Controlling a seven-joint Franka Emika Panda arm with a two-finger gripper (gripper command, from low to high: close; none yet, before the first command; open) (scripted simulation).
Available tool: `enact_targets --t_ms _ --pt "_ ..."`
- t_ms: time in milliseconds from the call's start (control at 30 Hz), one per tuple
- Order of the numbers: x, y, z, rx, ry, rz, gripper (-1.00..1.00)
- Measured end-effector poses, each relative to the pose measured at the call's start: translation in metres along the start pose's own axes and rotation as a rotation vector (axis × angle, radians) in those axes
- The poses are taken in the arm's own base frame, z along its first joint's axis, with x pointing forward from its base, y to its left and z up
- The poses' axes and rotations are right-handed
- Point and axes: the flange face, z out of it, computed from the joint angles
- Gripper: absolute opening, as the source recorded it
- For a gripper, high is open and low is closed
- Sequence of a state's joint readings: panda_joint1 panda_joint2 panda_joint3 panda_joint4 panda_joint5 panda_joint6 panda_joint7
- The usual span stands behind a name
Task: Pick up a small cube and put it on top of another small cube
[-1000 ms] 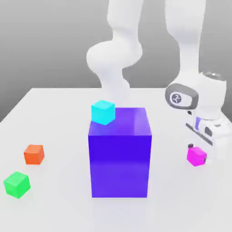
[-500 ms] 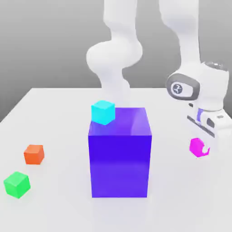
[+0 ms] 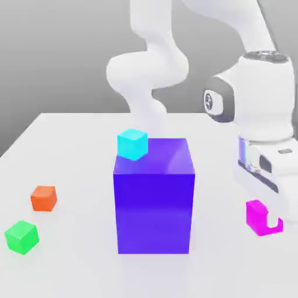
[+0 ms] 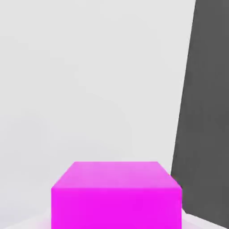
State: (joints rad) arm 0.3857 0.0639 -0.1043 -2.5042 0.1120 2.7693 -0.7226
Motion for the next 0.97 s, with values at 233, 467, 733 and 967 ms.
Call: enact_targets --t_ms 233,467,733,967 --pt "-0.126 0.143 -0.022 -0.057 -0.048 0.145 -1.00" --pt "-0.299 0.221 -0.055 -0.087 -0.109 0.294 -1.00" --pt "-0.416 0.174 -0.004 0.042 -0.202 0.432 -1.00" --pt "-0.424 0.168 0.031 0.048 -0.203 0.435 1.00"
